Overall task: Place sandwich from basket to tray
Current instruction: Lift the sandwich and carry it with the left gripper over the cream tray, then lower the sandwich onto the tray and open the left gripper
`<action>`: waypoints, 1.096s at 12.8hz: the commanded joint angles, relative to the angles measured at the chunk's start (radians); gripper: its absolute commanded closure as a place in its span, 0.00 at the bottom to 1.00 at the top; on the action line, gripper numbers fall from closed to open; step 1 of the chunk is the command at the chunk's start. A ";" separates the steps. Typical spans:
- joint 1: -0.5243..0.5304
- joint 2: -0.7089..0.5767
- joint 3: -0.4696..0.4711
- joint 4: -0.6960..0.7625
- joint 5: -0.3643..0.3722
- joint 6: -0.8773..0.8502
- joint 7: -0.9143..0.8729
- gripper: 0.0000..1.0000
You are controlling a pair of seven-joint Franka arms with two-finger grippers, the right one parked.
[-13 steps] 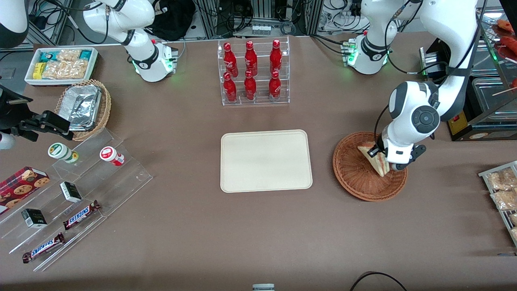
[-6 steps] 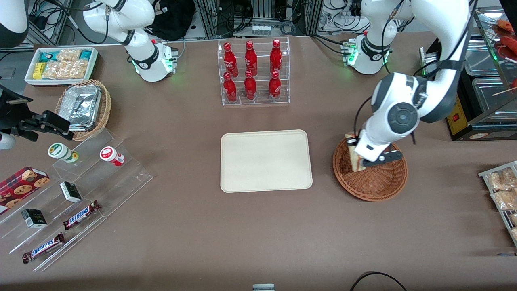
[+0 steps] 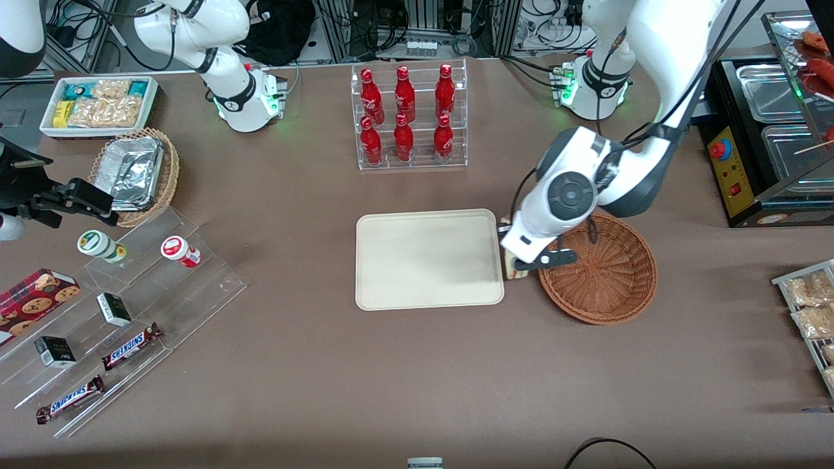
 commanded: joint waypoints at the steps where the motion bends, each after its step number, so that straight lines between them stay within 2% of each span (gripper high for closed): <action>1: -0.083 0.118 -0.013 0.133 0.105 0.015 -0.170 0.99; 3: -0.145 0.173 -0.013 0.182 0.136 0.035 -0.239 0.99; 8: -0.267 0.319 0.004 0.351 0.140 0.081 -0.362 0.99; 12: -0.434 0.377 0.147 0.408 0.137 0.080 -0.425 0.99; 14: -0.450 0.400 0.164 0.430 0.134 0.081 -0.426 0.99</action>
